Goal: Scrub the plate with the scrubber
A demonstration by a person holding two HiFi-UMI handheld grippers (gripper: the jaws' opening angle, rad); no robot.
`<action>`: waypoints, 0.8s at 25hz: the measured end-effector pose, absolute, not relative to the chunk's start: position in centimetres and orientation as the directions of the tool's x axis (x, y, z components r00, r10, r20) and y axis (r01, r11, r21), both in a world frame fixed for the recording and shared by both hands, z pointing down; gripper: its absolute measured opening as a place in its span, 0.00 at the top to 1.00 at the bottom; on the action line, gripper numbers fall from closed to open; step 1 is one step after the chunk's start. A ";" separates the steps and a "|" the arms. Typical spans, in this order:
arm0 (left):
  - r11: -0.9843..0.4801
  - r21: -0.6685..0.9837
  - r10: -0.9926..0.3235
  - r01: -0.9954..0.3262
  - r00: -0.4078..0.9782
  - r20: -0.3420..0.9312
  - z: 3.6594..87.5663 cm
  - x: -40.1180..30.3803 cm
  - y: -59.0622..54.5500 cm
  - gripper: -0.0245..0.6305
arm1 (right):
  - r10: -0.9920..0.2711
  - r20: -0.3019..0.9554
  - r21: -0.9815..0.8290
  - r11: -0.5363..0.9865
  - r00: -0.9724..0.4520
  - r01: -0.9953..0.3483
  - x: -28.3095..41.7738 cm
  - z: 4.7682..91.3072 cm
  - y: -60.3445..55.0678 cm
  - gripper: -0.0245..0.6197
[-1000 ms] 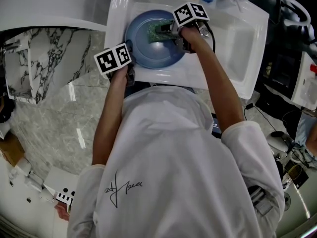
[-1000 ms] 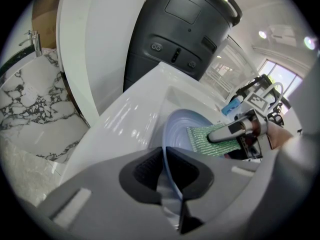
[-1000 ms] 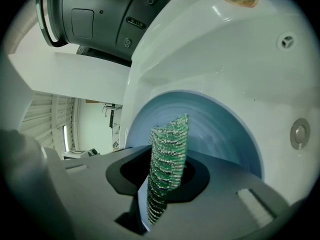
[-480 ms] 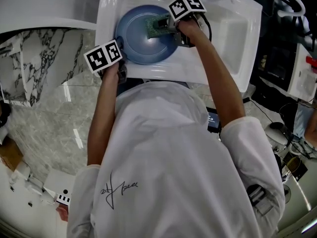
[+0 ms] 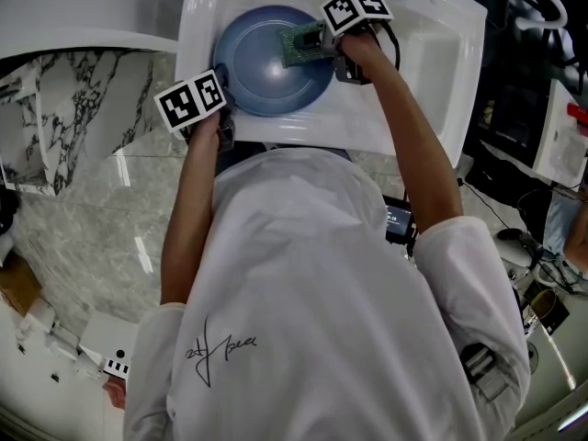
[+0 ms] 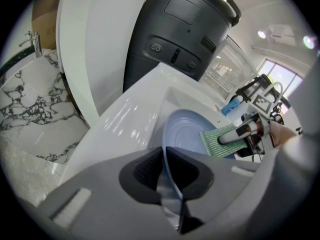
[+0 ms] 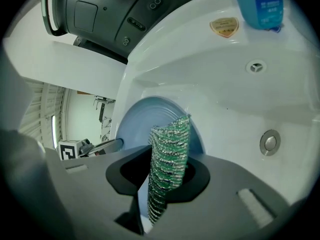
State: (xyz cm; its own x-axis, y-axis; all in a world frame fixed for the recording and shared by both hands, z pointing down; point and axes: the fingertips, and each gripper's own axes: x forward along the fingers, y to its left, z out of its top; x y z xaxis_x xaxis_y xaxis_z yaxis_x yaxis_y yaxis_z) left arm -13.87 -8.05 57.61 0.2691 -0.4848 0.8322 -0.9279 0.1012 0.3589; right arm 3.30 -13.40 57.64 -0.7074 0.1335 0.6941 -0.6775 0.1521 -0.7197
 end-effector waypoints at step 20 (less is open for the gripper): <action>0.103 0.362 -0.486 -0.926 0.271 0.831 57.5 -13.9 -8.1 0.85 | 0.047 0.755 -0.637 0.291 -0.654 -0.714 5.3 54.5 -14.9 0.86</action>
State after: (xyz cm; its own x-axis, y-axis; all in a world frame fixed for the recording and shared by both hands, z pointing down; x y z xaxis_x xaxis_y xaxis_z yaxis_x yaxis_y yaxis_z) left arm -13.93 -8.06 57.54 0.2713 -0.4860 0.8308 -0.9263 0.1026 0.3625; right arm 5.30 -14.93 54.49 -0.6541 0.0472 0.7549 -0.7139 0.2912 -0.6368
